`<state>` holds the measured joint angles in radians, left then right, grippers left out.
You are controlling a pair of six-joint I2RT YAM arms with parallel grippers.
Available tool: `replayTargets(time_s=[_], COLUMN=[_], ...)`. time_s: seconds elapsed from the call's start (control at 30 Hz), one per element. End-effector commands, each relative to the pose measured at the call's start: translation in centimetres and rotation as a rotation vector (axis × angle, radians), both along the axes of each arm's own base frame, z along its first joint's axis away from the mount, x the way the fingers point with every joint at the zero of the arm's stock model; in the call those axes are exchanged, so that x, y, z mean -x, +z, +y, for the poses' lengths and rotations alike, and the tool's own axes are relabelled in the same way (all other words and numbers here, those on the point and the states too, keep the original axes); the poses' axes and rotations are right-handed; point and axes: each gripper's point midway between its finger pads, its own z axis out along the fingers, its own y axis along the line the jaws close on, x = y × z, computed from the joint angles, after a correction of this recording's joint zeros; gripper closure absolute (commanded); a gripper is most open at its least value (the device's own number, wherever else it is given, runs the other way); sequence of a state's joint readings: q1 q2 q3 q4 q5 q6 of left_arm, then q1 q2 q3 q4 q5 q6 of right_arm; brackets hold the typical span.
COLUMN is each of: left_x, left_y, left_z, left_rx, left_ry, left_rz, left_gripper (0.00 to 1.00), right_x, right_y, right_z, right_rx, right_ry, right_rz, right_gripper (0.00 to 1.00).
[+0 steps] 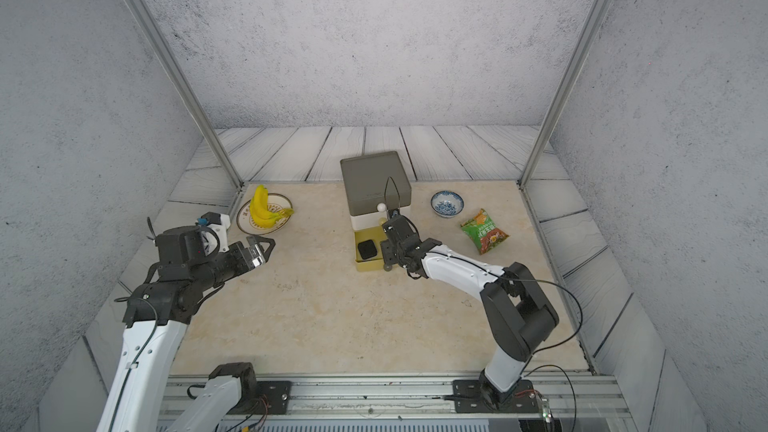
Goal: Place the brooch boxes into the drawer by color
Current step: Place the brooch box in the drawer, then close the drawer in the storage box.
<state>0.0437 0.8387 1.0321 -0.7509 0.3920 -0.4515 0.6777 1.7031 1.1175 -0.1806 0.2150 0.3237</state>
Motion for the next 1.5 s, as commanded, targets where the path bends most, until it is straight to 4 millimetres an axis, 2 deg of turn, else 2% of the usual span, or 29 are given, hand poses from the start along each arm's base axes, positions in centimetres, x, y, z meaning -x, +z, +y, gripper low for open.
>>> replayTargets(time_s=[0.0,0.33,0.43,0.5,0.6,0.83,0.93,1.03,1.13,1.3,1.47], left_x=[-0.4,-0.4,-0.5,-0.5,-0.3,-0.4,0.1,0.5,0.7,0.9,0.8], left_y=[0.8,0.4,0.0,-0.1,-0.2,0.2,0.9,1.4,1.7,1.5,1.3], left_z=[0.1,0.7,0.6,0.6,0.7,0.4,0.5,0.7,0.4,0.4,0.2], left_rx=[0.002,-0.045,-0.045,-0.044,-0.053,-0.033,-0.037,-0.043,-0.025,-0.025,-0.010], left_ry=[0.000,0.009,0.005,0.004,0.004,-0.005,0.003,0.016,0.008,0.011,0.007], left_rz=[-0.030,-0.017,-0.006,-0.002,-0.003,-0.009,-0.030,-0.038,-0.031,-0.032,-0.034], left_gripper=[0.02,0.02,0.02,0.02,0.02,0.02,0.02,0.02,0.02,0.02,0.02], right_x=[-1.6,-3.7,-4.0,-4.0,-4.1,-3.7,-2.6,-0.3,2.7,6.7,8.3], right_y=[0.0,-2.4,-3.2,-3.4,-2.5,2.3,4.6,6.3,6.3,3.2,-0.3], right_z=[0.9,2.3,2.3,2.1,2.1,1.5,0.7,0.1,-0.6,-1.8,-1.2], right_rx=[-0.011,-0.015,-0.012,-0.012,-0.027,-0.035,-0.054,-0.110,-0.173,-0.248,-0.326], right_ry=[0.035,0.053,0.049,0.043,0.044,0.056,0.061,0.080,0.094,0.077,0.053], right_rz=[-0.029,-0.002,0.011,0.010,-0.014,-0.091,-0.118,-0.116,-0.090,-0.006,0.112], right_gripper=[0.56,0.55,0.47,0.33,0.27,0.20,0.20,0.20,0.20,0.23,0.27])
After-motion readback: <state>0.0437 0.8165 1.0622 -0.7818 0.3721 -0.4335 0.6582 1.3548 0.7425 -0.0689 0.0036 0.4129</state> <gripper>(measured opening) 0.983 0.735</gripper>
